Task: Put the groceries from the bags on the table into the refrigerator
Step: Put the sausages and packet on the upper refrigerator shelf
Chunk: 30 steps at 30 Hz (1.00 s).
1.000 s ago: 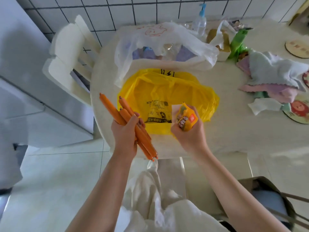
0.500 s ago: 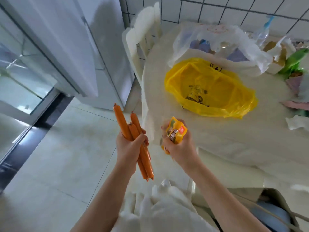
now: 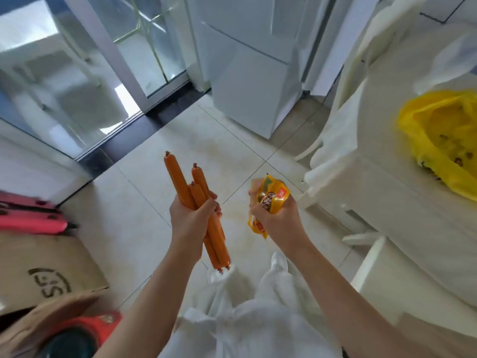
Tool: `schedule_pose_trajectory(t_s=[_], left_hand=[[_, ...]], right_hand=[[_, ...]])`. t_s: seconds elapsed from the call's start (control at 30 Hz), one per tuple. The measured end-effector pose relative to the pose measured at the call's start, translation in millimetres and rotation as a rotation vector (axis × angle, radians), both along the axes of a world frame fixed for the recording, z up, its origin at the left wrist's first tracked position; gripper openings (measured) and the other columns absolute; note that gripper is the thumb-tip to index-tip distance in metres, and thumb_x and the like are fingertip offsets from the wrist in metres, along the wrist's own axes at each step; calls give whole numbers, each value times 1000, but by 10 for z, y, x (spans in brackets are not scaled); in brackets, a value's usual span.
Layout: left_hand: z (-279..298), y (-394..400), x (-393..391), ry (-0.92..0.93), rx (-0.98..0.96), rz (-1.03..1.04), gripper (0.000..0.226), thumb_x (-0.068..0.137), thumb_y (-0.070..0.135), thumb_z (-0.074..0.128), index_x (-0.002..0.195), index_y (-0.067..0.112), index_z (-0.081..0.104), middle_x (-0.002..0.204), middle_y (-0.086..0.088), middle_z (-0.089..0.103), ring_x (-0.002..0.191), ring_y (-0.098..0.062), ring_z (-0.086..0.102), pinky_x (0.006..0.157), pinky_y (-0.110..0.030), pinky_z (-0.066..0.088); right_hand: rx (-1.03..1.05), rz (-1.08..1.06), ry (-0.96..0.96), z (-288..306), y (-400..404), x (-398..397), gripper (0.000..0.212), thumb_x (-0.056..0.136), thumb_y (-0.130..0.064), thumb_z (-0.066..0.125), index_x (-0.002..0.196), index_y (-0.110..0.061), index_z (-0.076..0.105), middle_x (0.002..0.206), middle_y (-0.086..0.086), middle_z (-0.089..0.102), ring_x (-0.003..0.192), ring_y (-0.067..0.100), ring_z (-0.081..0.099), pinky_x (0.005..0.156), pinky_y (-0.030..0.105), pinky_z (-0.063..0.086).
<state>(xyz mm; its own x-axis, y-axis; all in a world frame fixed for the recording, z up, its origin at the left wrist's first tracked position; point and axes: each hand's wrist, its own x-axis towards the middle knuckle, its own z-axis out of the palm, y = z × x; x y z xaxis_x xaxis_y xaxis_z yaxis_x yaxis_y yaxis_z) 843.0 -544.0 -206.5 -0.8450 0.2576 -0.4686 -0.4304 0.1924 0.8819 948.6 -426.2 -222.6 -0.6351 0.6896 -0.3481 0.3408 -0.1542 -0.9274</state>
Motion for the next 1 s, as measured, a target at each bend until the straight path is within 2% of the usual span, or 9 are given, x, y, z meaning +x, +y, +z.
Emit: schedule_pose_trajectory(t_s=[0.1, 0.2, 0.4, 0.6, 0.77, 0.9, 1.0], left_hand=[[-23, -439, -345, -7, -26, 61, 23, 83, -5, 62, 90, 17, 61, 79, -4, 67, 66, -20, 66, 66, -34, 60], [-12, -744, -641, -22, -30, 118, 21, 82, -5, 62, 93, 13, 61, 77, -4, 67, 64, -20, 66, 66, -35, 60], [21, -835, -1177, -25, 2, 157, 19, 83, -3, 63, 93, 13, 61, 81, -6, 67, 66, -20, 67, 64, -32, 59], [51, -581, -1768, 16, 3, 73, 24, 81, -3, 65, 97, 14, 59, 85, -6, 68, 70, -22, 68, 69, -35, 59], [140, -112, -2492, 84, 18, 51, 28, 83, -1, 65, 102, 17, 56, 90, -5, 68, 74, -21, 69, 70, -34, 59], [255, 393, -3045, 83, 50, 37, 29, 85, -1, 64, 98, 23, 56, 87, -1, 68, 72, -20, 68, 65, -30, 57], [362, 762, -3426, 80, 90, 25, 33, 85, -1, 65, 108, 20, 55, 88, -2, 68, 69, -17, 68, 61, -26, 56]], right_hand=[[15, 33, -6, -63, -414, -406, 25, 80, -13, 69, 104, -16, 62, 85, 4, 69, 70, 14, 65, 58, 18, 51], [39, 75, -2, -53, -722, -737, 24, 82, -17, 70, 104, -16, 61, 83, 7, 67, 71, 21, 65, 60, 24, 54], [79, 135, 17, 113, -833, -1283, 27, 83, -14, 68, 107, -20, 57, 83, 10, 66, 73, 26, 64, 62, 32, 57], [133, 52, -22, 116, -549, -1843, 23, 82, -17, 68, 102, -10, 59, 75, 6, 66, 65, 17, 65, 56, 20, 51], [159, 15, -20, 161, -112, -2456, 24, 81, -17, 68, 102, -11, 59, 81, 7, 65, 71, 19, 65, 58, 18, 51], [164, 18, 17, 309, 299, -3027, 29, 83, -25, 68, 106, -10, 58, 83, 5, 62, 74, 18, 63, 60, 17, 50], [172, 30, 48, 483, 630, -3406, 29, 84, -22, 67, 109, -13, 57, 82, 2, 62, 71, 12, 62, 59, 16, 50]])
